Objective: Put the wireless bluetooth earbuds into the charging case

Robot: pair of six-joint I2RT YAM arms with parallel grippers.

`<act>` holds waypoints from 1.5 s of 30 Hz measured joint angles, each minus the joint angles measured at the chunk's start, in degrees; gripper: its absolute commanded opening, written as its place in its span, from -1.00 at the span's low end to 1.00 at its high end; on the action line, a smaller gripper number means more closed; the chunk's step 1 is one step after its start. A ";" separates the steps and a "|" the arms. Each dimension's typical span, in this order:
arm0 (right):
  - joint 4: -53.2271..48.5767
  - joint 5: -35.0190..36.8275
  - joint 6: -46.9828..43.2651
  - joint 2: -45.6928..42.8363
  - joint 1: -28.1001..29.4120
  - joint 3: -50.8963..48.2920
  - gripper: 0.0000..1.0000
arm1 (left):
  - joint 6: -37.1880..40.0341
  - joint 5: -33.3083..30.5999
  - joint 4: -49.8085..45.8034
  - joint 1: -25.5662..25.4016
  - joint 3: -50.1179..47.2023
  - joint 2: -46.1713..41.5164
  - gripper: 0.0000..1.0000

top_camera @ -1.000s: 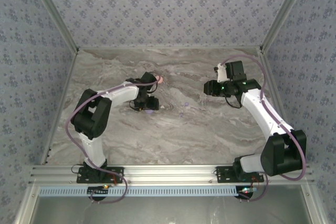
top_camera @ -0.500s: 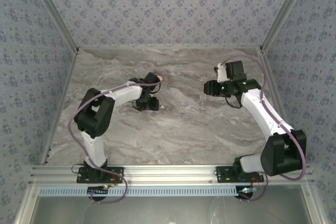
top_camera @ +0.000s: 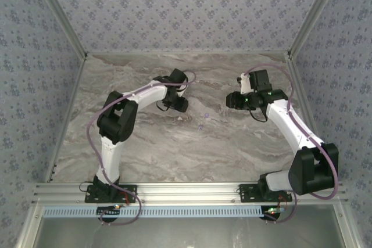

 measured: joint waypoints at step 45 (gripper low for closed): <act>-4.90 -5.66 -3.02 38.77 9.68 29.33 -0.42 | -16.63 9.51 11.72 2.16 -23.10 -18.56 -0.27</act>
